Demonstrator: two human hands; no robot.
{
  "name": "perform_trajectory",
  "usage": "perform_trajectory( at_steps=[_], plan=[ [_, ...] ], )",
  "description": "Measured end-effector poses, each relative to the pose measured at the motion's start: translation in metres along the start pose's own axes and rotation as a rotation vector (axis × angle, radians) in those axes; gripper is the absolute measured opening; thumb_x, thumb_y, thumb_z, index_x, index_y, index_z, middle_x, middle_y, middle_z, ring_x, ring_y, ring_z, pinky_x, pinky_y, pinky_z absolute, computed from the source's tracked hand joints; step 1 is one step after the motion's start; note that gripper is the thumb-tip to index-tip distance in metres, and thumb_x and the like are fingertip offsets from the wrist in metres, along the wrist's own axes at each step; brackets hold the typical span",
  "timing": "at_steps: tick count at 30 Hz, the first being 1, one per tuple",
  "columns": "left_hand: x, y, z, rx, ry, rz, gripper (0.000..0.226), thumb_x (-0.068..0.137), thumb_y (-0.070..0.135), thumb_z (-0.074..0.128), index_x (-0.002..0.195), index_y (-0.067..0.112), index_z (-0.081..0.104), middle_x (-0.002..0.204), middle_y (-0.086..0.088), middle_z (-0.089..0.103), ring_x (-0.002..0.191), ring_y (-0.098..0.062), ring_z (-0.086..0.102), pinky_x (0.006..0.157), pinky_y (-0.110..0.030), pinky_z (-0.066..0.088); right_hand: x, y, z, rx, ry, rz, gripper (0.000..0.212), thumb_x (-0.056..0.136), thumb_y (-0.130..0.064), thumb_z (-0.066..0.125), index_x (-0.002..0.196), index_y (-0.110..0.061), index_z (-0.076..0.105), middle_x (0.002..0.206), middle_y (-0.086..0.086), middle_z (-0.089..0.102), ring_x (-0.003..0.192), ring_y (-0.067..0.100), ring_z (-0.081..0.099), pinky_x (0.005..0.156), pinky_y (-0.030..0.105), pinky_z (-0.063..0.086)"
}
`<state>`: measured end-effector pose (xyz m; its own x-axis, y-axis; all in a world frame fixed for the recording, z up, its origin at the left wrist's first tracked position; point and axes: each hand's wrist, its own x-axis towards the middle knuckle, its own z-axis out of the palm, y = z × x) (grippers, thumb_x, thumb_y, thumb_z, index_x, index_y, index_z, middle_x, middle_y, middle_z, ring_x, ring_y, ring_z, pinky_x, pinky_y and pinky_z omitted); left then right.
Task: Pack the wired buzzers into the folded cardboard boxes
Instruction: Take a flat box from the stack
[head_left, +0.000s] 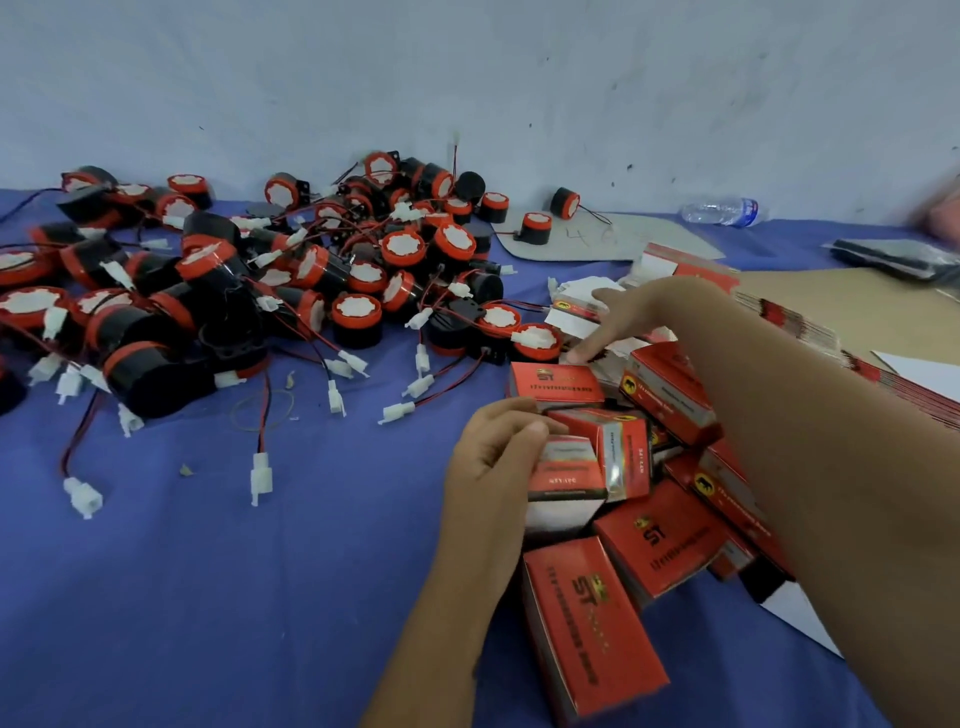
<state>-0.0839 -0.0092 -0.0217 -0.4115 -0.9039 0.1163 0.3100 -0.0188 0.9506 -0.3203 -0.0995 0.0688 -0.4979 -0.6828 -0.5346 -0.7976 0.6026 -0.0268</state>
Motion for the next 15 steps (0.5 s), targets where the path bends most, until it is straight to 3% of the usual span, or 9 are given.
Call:
perform_trajectory(
  at_steps=[1,3,4,6,11,15],
  plan=[
    [0.002,0.0,-0.002,-0.008,-0.002,0.009,0.02,0.088,0.018,0.059,0.076,0.014,0.075,0.116,0.002,0.065,0.103,-0.009,0.064,0.076,-0.018,0.052,0.003,0.001,-0.004,0.035,0.029,-0.017,0.143,0.035,-0.086,0.064,0.155,-0.032,0.008,0.164,0.002,0.006,0.148,0.032,0.016,0.113,0.054,0.025],
    [0.005,0.0,-0.005,-0.033,0.015,0.016,0.022,0.087,0.018,0.055,0.078,0.012,0.074,0.115,0.001,0.067,0.105,-0.013,0.065,0.076,-0.02,0.053,0.014,0.01,-0.013,0.247,0.18,-0.053,0.109,0.064,-0.087,0.054,0.151,-0.026,0.029,0.16,0.004,0.024,0.142,0.032,0.03,0.106,0.049,0.032],
    [0.006,-0.001,-0.005,-0.043,0.028,0.01,0.023,0.092,0.014,0.053,0.081,0.009,0.073,0.114,-0.001,0.068,0.105,-0.017,0.065,0.074,-0.02,0.052,0.022,0.018,-0.018,0.329,0.284,-0.056,0.09,0.079,-0.078,0.051,0.149,-0.022,0.036,0.157,0.006,0.031,0.138,0.033,0.035,0.104,0.046,0.034],
    [0.007,-0.002,-0.005,-0.055,0.053,-0.028,0.027,0.098,0.009,0.045,0.089,0.005,0.071,0.108,-0.002,0.071,0.101,-0.022,0.067,0.069,-0.02,0.051,0.036,0.034,-0.024,0.307,0.345,0.022,0.078,0.089,-0.063,0.053,0.149,-0.017,0.036,0.156,0.011,0.032,0.139,0.033,0.034,0.111,0.046,0.031],
    [0.008,-0.002,-0.003,-0.033,0.053,-0.138,0.028,0.1,0.014,0.042,0.092,0.014,0.069,0.088,0.006,0.074,0.071,-0.005,0.068,0.055,-0.015,0.048,0.042,0.044,-0.009,0.412,0.113,0.19,0.103,0.073,-0.068,0.068,0.153,-0.026,0.019,0.157,0.008,0.026,0.139,0.035,0.033,0.098,0.048,0.039],
    [0.011,-0.004,0.0,-0.061,0.044,-0.181,0.029,0.102,0.019,0.039,0.102,0.017,0.068,0.101,-0.008,0.073,0.077,-0.011,0.069,0.055,-0.019,0.051,0.034,0.042,-0.007,0.429,0.109,0.211,0.129,0.051,-0.074,0.074,0.154,-0.019,0.017,0.158,0.013,0.025,0.14,0.037,0.032,0.1,0.049,0.037]
  ],
)
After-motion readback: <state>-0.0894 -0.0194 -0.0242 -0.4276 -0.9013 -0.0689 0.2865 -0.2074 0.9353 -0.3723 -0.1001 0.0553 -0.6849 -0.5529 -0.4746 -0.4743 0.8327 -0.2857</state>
